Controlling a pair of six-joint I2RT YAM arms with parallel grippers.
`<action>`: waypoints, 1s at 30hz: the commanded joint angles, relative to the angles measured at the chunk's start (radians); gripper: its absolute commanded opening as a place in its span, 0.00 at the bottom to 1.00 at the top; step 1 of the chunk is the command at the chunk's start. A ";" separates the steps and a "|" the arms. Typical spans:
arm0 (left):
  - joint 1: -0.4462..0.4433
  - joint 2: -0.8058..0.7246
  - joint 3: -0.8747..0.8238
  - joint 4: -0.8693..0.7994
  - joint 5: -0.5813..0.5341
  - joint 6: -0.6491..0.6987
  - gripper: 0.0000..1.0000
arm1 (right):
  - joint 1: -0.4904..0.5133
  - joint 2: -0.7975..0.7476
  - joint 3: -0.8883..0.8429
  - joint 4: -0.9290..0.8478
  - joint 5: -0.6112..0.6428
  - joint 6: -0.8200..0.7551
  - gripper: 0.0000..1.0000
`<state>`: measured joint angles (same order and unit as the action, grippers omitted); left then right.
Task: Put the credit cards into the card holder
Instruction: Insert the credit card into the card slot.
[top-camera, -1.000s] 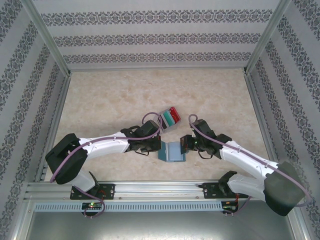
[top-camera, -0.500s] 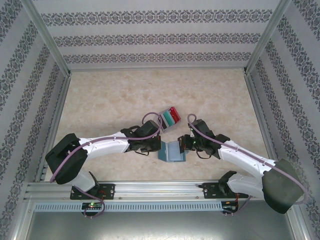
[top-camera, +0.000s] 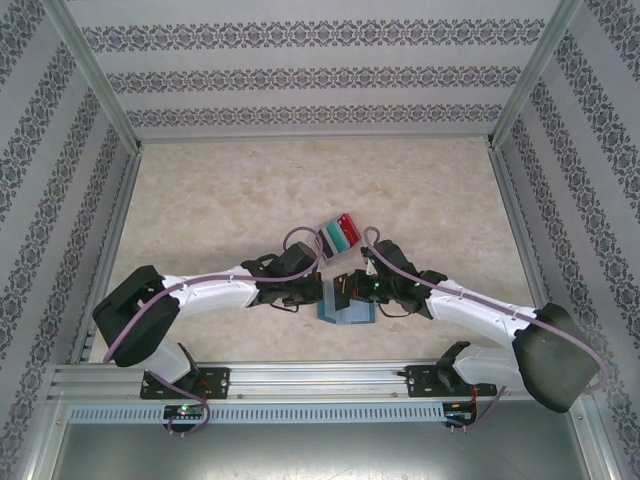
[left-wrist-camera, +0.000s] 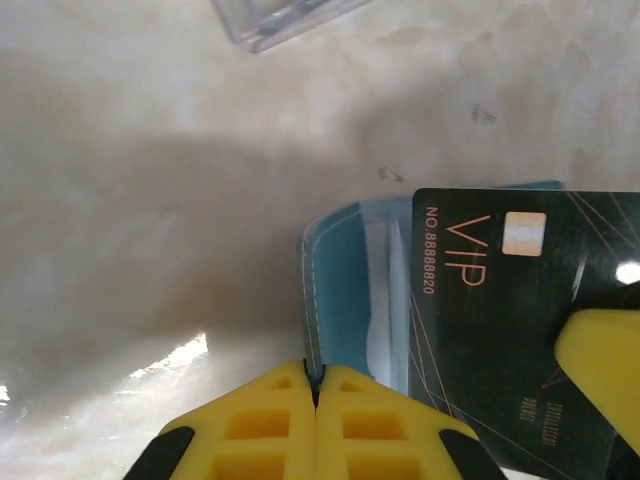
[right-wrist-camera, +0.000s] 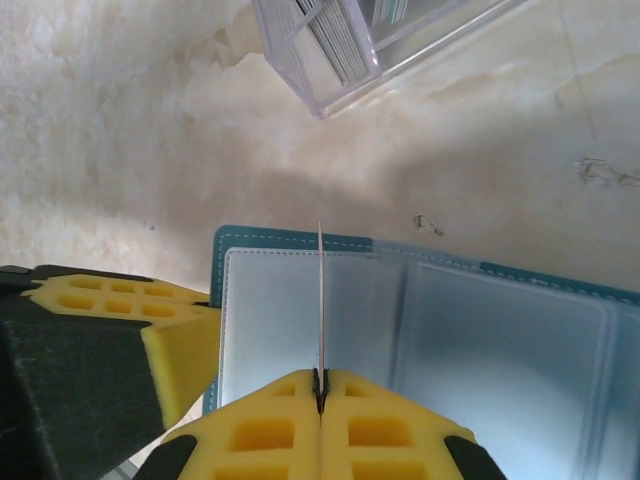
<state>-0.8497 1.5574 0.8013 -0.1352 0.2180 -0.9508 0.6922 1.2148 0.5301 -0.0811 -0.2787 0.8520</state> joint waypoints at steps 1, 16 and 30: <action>0.021 0.020 -0.039 0.081 0.017 -0.047 0.00 | 0.013 0.017 -0.027 0.086 -0.010 0.052 0.00; 0.023 -0.054 -0.069 -0.109 -0.109 -0.044 0.52 | 0.011 0.117 -0.069 0.104 0.007 0.052 0.00; 0.014 -0.007 -0.006 -0.060 -0.017 0.029 0.60 | 0.008 0.103 -0.078 0.120 -0.004 0.056 0.00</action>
<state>-0.8360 1.5105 0.7654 -0.1989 0.1616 -0.9501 0.6979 1.3247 0.4793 0.0570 -0.2829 0.9112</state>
